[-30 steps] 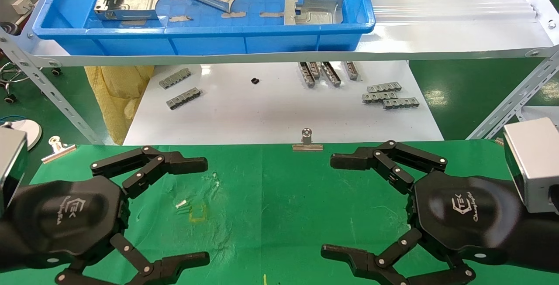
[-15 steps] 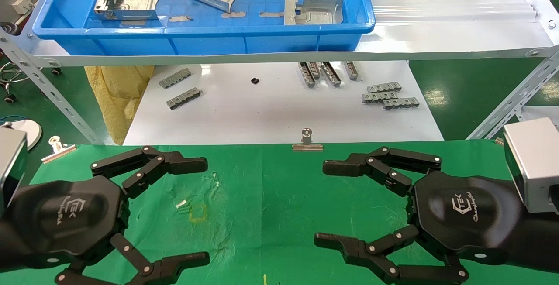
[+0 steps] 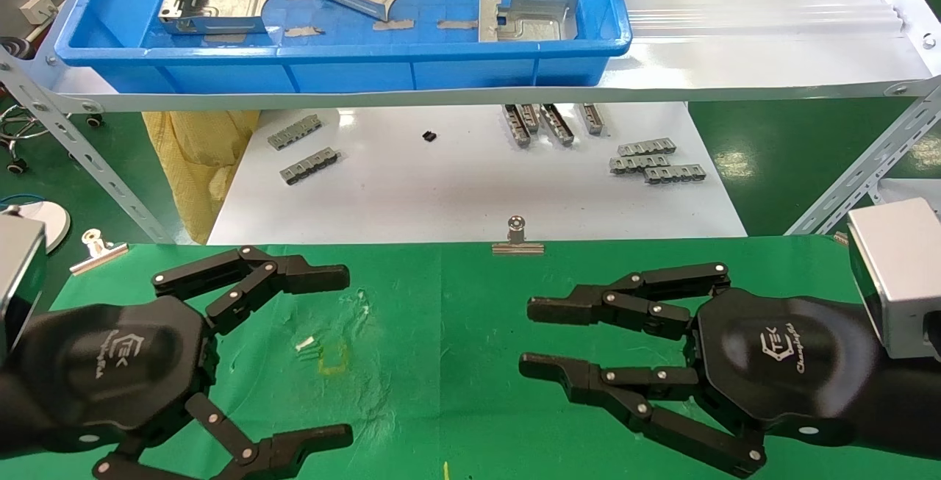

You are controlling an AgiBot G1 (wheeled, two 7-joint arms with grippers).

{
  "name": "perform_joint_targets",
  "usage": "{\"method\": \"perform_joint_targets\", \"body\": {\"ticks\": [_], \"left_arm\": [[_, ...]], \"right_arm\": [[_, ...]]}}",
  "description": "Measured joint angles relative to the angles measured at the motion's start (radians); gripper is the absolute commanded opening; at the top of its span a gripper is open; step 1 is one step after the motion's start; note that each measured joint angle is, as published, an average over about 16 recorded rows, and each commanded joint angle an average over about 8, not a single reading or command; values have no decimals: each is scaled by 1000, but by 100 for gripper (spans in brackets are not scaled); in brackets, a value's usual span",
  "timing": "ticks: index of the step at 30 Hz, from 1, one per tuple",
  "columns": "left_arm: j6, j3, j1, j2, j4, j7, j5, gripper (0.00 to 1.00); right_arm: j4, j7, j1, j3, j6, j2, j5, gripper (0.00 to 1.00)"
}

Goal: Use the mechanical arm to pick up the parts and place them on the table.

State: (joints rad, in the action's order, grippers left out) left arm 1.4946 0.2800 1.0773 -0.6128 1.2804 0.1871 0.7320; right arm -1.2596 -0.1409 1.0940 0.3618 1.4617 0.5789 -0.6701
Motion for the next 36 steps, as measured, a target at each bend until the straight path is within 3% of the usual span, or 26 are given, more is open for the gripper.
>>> {"method": "perform_joint_targets", "body": {"ticks": [10, 18, 29, 36], "left_arm": [[-13, 4, 31, -11, -10, 15, 11, 100], [-55, 39, 226, -91, -108, 52, 93, 100], [-238, 171, 691, -368, -566, 68, 383, 100], [-434, 237, 884, -545, -898, 31, 531, 100]], "right_arm": [[0, 0, 0, 0, 0, 0, 0, 0], [0, 0, 0, 0, 0, 0, 0, 0], [0, 0, 0, 0, 0, 0, 0, 0], [0, 0, 0, 0, 0, 0, 0, 0]]}}
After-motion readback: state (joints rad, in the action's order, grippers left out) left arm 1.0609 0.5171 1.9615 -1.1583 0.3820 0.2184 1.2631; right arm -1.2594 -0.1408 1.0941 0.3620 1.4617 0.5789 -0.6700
